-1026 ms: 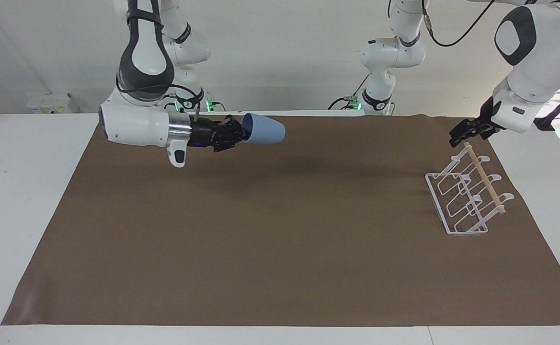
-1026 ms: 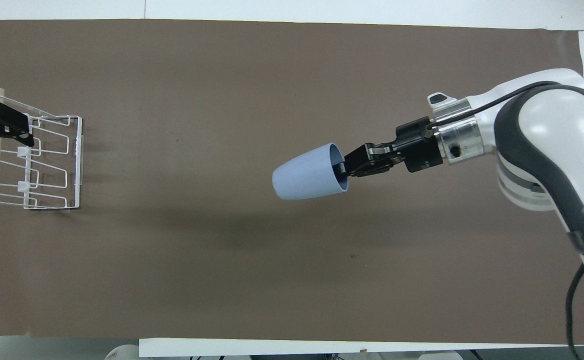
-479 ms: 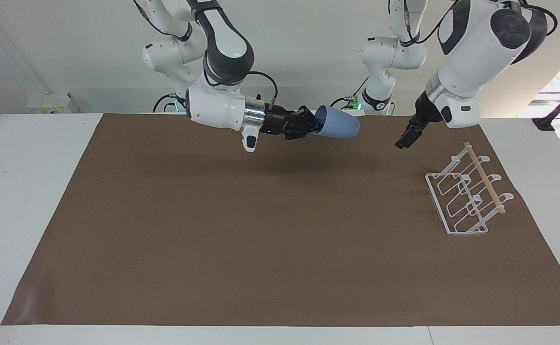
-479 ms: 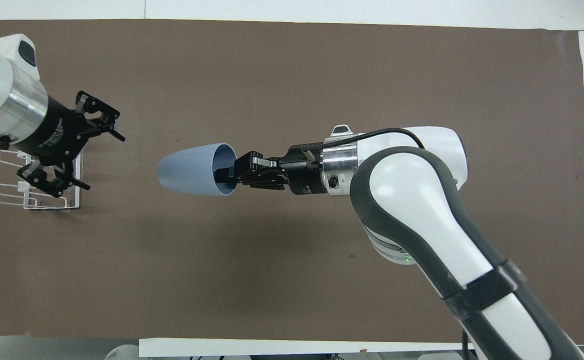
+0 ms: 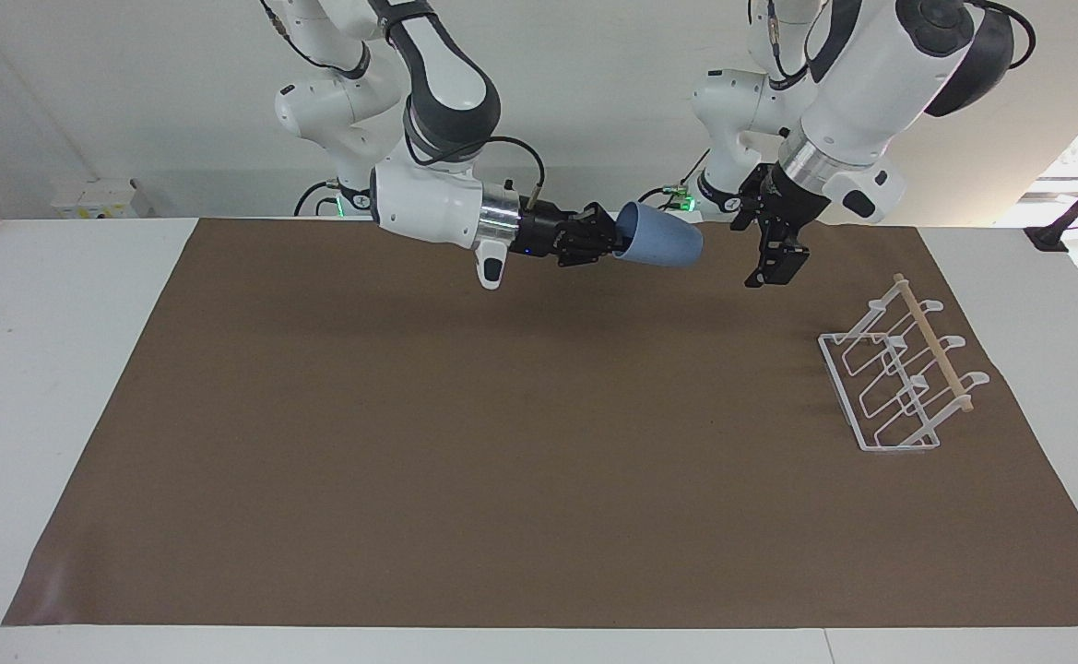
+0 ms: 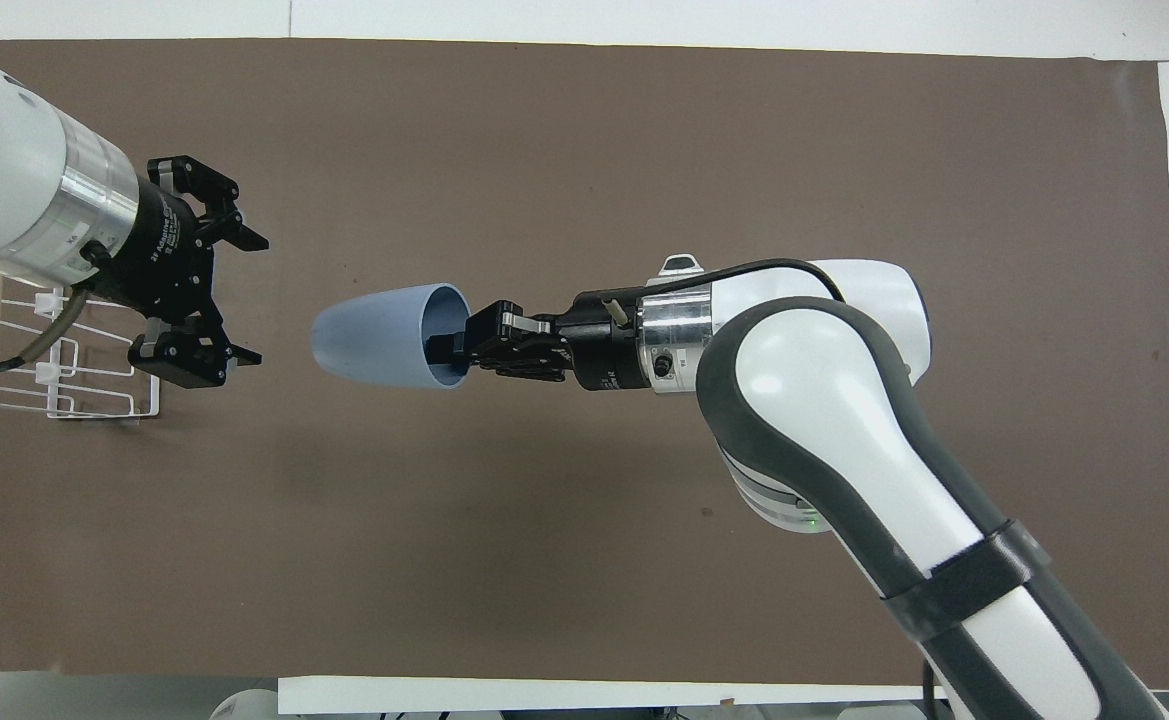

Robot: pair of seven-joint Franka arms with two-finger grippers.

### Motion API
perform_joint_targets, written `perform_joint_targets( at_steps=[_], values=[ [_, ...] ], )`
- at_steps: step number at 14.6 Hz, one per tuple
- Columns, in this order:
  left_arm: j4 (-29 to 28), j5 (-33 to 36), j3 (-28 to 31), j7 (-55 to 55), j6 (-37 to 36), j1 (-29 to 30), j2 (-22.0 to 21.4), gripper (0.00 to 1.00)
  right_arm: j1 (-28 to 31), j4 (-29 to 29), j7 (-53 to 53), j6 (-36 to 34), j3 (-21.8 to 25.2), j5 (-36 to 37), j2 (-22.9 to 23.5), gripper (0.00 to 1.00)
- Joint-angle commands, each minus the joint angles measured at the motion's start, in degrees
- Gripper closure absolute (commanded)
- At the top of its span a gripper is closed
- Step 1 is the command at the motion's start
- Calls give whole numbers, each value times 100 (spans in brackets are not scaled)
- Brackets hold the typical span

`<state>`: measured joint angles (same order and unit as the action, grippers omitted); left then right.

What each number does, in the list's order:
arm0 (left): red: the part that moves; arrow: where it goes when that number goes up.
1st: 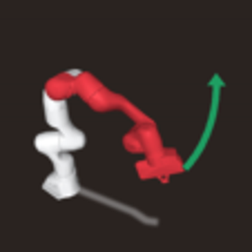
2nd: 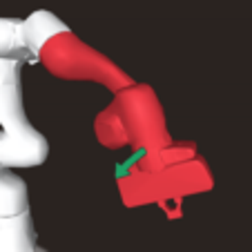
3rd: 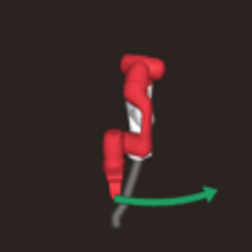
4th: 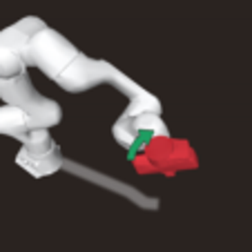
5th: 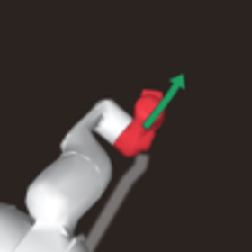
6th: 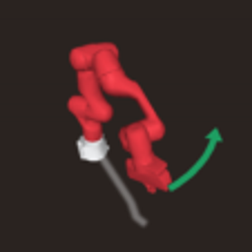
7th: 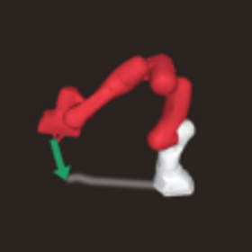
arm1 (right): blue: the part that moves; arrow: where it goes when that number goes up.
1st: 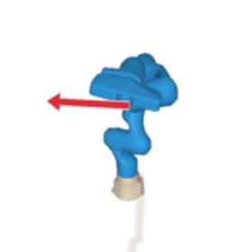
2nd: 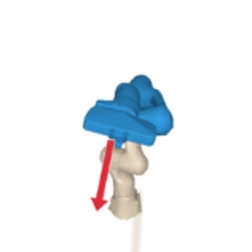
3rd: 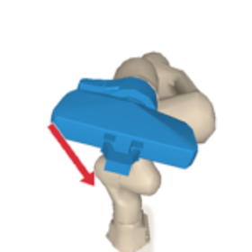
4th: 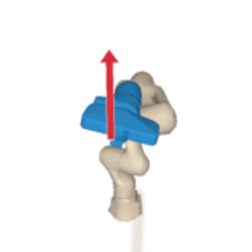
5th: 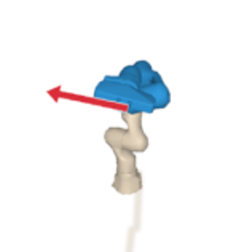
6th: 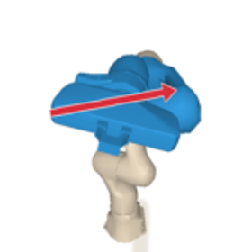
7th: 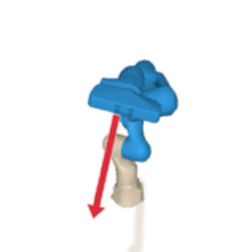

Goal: Hang cup on cup holder
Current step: 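Hold the cup out with the right gripper while the left gripper approaches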

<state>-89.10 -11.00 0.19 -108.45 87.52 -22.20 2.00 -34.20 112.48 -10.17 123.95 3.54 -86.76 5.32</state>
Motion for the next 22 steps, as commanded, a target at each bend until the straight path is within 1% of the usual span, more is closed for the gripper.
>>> perform_joint_targets(
  at_steps=[1,3,5,7,8,10,13,19,22],
  values=[
    [138,-314,-62,-63,-173,-100,37,0,1,46,112,41,-3,-157,-49,100],
    [488,-534,-89,34,-322,-109,89,0,1,46,112,41,-3,-157,-49,100],
    [665,-728,-115,25,-472,-109,116,0,1,37,112,41,-3,-157,-49,100],
    [666,-886,-299,-18,-412,-109,116,0,1,37,112,41,-3,-157,-49,100],
    [613,-1087,-352,-106,-228,-109,116,0,10,46,112,41,-3,-157,-49,100],
    [324,-1185,-370,-614,378,-248,37,0,10,37,112,41,-3,-157,-49,100],
    [157,-1186,-370,-704,634,-416,-15,0,10,46,112,50,-3,-157,-49,100],
    [-765,-1159,-379,-625,1363,-460,-270,0,1,37,103,50,-3,-157,-49,100],
    [-987,-1177,-405,-616,1522,-504,-385,1,10,37,112,50,-3,-157,-49,100]
  ],
)
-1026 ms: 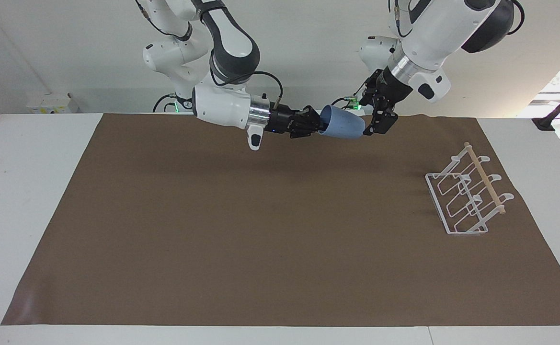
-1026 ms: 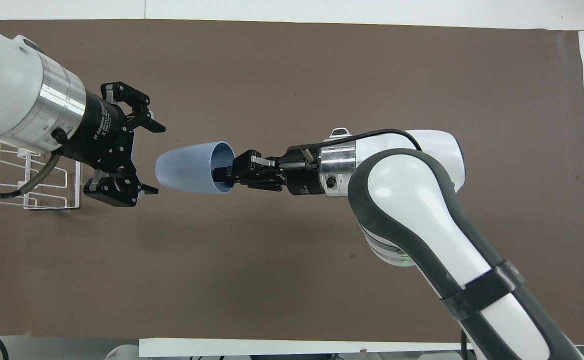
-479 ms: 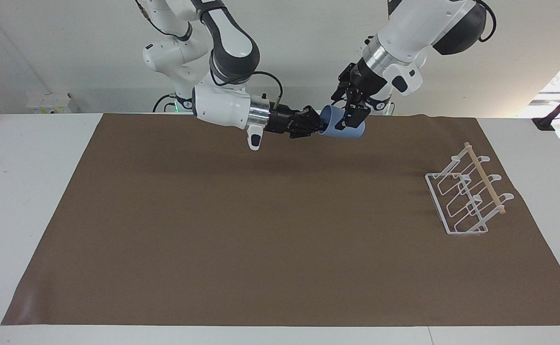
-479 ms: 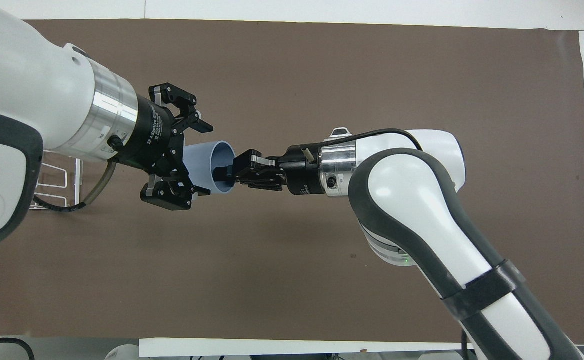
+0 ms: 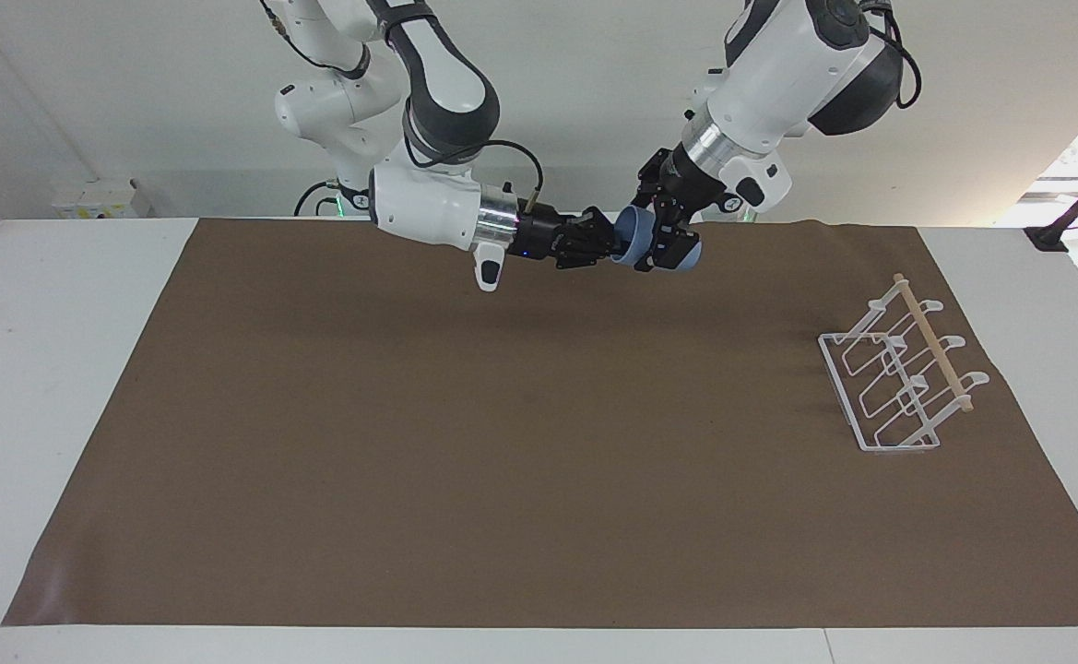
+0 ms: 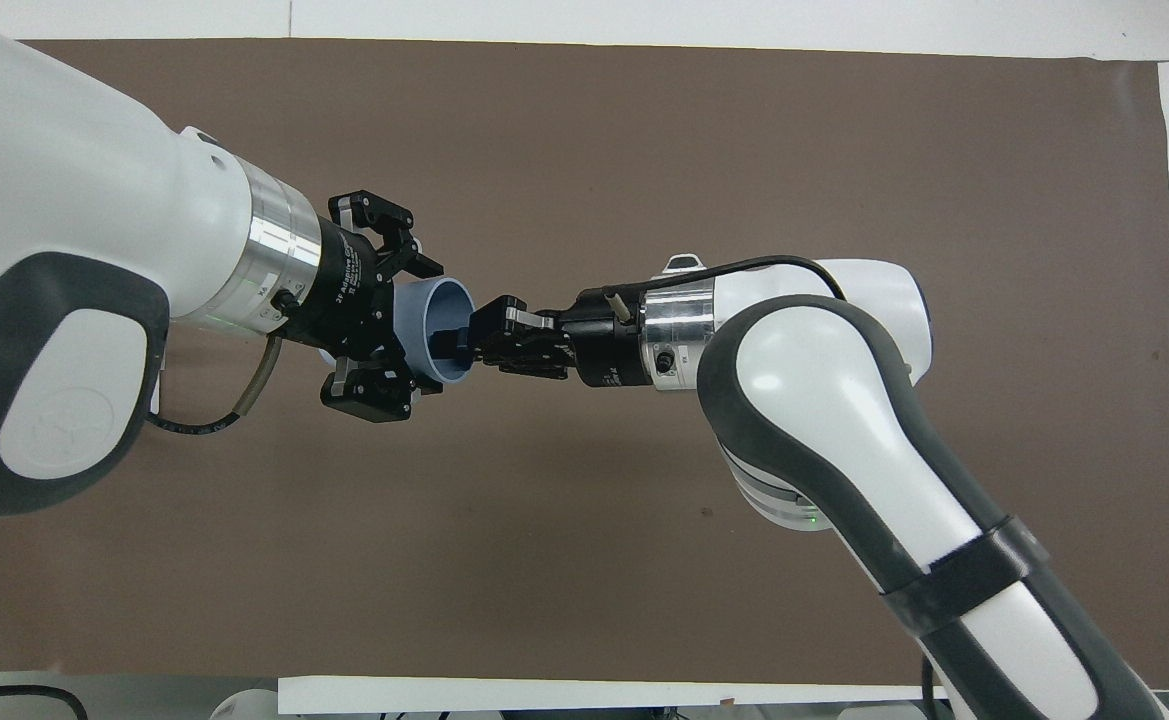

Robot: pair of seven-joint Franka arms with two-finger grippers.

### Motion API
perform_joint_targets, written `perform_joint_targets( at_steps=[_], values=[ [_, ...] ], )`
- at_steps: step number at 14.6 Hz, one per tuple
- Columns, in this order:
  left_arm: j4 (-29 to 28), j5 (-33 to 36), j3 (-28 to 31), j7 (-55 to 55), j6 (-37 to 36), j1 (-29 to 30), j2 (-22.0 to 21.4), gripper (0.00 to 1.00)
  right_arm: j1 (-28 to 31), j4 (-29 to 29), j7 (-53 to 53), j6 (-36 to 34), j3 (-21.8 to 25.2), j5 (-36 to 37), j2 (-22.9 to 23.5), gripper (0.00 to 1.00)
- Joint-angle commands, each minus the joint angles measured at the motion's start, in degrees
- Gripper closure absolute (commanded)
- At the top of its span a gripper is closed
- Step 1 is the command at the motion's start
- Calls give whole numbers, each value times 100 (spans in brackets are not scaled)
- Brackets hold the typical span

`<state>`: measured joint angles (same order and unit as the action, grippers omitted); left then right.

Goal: Hang cup on cup holder

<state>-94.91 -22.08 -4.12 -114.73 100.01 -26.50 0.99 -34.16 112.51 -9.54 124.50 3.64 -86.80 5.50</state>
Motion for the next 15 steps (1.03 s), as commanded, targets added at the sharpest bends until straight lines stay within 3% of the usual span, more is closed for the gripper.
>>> perform_joint_targets(
  at_steps=[1,2,3,4,5,10,11,12,13,15],
  values=[
    [-415,-77,25,12,282,-110,-292,1,-3,34,40,-4,-4,-153,-66,100],
    [-423,-77,25,3,325,-180,-292,2,5,34,49,-4,-4,-153,-66,100],
    [-423,-77,25,-14,334,-189,-292,19,6,34,49,-4,-12,-153,-58,100],
    [-423,-69,25,29,308,-207,-292,78,6,34,49,-4,-4,-153,-66,100],
    [-484,-51,34,177,352,-285,-310,100,6,34,49,-4,-4,-153,-66,100],
    [-476,-69,25,197,326,-268,-328,100,14,25,49,-4,-4,-153,-57,98],
    [-459,-60,34,197,308,-277,-328,100,23,34,58,-13,-4,-153,-57,86],
    [-450,-16,34,197,282,-286,-319,100,32,34,49,-22,-4,-153,-66,54],
    [-450,1,34,205,282,-295,-319,100,32,25,58,-39,-4,-153,-66,1],
    [-441,2,42,205,256,-268,-319,100,84,8,189,-100,-4,-136,-66,1]
  ],
)
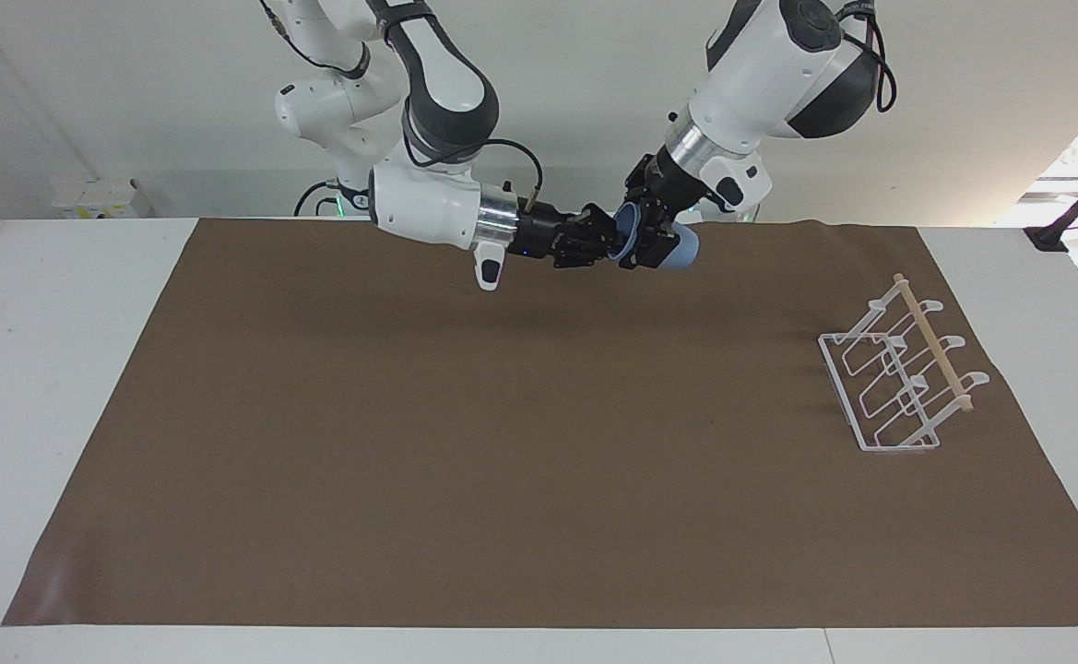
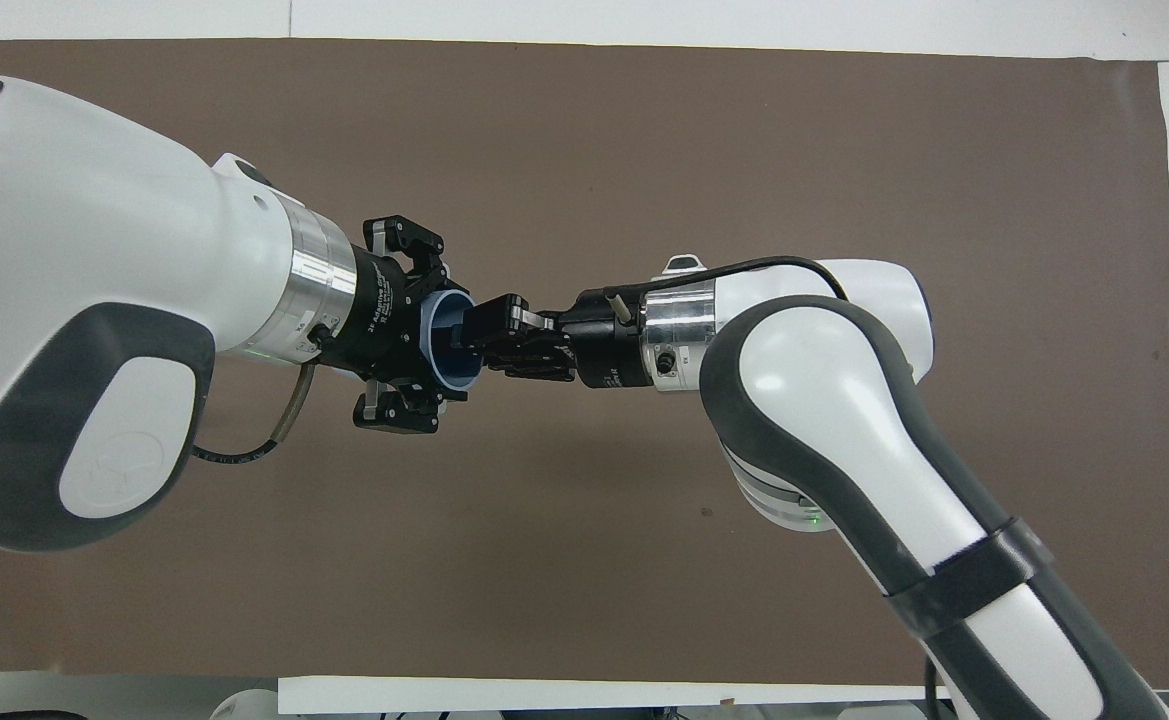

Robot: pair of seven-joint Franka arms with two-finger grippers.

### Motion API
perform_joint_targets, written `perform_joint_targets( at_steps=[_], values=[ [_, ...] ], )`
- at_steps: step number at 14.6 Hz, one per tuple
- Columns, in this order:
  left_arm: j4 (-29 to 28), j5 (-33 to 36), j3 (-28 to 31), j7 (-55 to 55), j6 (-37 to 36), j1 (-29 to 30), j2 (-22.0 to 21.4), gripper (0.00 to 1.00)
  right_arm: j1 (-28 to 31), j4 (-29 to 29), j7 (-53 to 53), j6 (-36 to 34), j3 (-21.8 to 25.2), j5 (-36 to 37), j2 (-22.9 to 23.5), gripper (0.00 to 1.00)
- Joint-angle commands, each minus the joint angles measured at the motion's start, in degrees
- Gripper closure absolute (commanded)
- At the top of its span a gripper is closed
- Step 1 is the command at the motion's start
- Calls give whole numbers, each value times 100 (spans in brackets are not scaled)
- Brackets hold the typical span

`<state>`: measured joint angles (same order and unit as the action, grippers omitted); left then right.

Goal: Hang cup on cup holder

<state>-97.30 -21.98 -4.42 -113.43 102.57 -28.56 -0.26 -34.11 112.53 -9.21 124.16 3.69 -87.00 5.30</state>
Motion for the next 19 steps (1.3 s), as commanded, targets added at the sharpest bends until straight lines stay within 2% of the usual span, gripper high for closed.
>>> perform_joint_targets(
  at_steps=[1,3,6,8,10,13,15,17,19],
  values=[
    [-202,0,73,84,0,-36,-194,100,114,-3,174,-110,9,-20,-82,1],
    [-211,131,90,93,-35,26,-185,100,482,14,174,-617,18,383,-222,1],
    [-246,824,134,40,-202,140,-194,100,1246,32,183,-1663,18,1629,-599,1],
    [-316,1700,126,23,-246,307,-203,100,1817,-29,174,-2436,35,2743,-828,1],
    [-351,2703,126,66,-299,464,-89,100,2249,-38,148,-2624,35,4114,-1135,1],
    [-343,4495,134,23,-799,492,472,100,2531,-100,174,-2598,35,6435,-1365,1],
    [-290,5742,134,-126,-1272,457,1007,100,2873,-345,165,-2537,27,7203,-1295,1],
    [-272,6904,134,-364,-1599,465,1448,100,3024,-556,139,-2388,44,7529,-1303,1],
    [-272,7809,134,-582,-1862,518,1939,100,3007,-1414,148,-2684,27,8676,-1190,1]
  ],
)
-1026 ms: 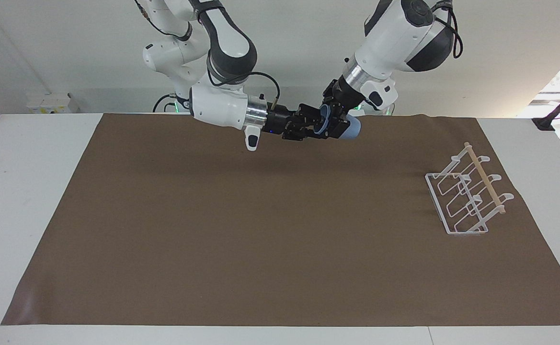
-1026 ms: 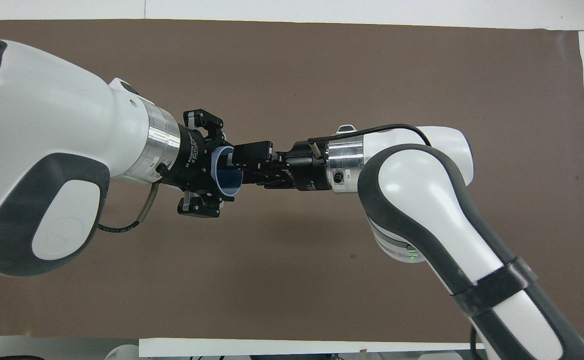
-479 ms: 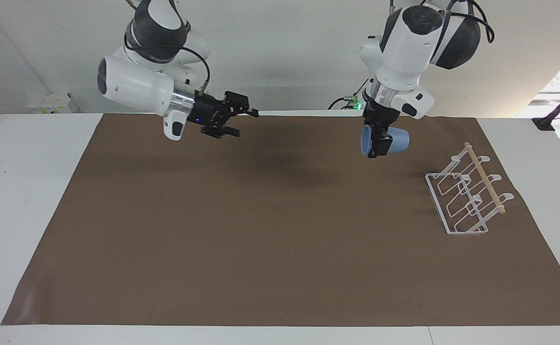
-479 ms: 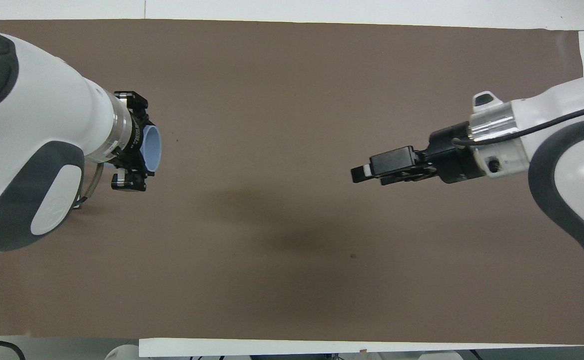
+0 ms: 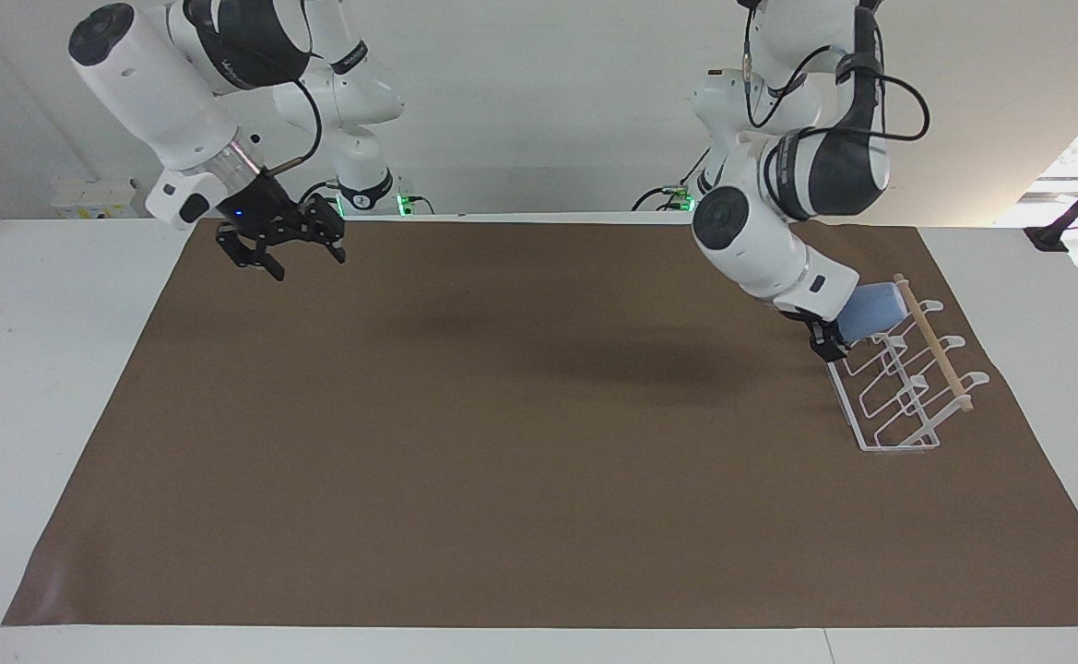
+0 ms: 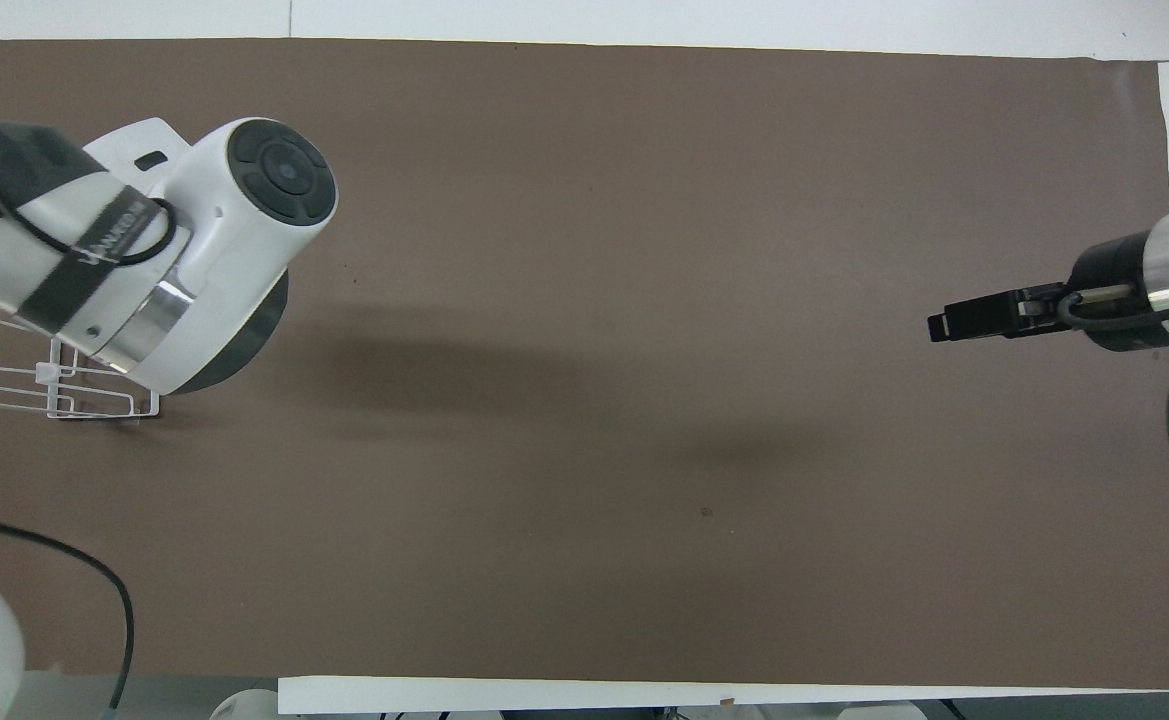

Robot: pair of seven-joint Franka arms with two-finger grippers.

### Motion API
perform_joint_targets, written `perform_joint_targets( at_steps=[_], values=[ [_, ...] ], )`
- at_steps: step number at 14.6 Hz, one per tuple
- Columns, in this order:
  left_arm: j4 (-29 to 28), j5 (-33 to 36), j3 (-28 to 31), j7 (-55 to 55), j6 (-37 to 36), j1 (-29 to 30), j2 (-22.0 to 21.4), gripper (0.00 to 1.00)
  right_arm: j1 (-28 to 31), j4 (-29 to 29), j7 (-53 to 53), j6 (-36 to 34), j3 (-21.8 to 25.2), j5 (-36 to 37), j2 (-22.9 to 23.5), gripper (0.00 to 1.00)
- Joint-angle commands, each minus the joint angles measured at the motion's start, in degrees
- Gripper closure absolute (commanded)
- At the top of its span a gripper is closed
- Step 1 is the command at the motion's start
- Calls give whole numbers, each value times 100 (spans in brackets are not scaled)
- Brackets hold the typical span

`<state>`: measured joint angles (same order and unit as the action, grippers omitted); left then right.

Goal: Hang cup on cup holder

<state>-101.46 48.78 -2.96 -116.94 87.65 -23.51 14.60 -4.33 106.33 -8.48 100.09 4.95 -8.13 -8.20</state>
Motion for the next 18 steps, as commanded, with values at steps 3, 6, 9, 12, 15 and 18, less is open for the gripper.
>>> perform_joint_targets(
  at_steps=[3,6,9,12,15,18],
  values=[
    [153,1501,6,-505,-590,39,886,100,98,-1466,101,-998,-74,1375,486,1],
    [153,1757,85,-505,-670,31,931,100,231,-1475,92,-1544,-12,1332,530,1],
    [118,2100,146,-505,-670,205,939,100,29,-1466,101,-1598,49,1376,486,1],
    [83,2311,138,-505,-617,347,939,100,212,-1457,75,-1694,-12,1367,495,1],
    [-31,2329,138,-716,-503,365,1018,100,239,-1483,101,-1747,-30,1367,494,1],
    [39,2575,120,-962,-477,487,1299,100,239,-1475,101,-1756,-12,1367,494,1]
  ],
)
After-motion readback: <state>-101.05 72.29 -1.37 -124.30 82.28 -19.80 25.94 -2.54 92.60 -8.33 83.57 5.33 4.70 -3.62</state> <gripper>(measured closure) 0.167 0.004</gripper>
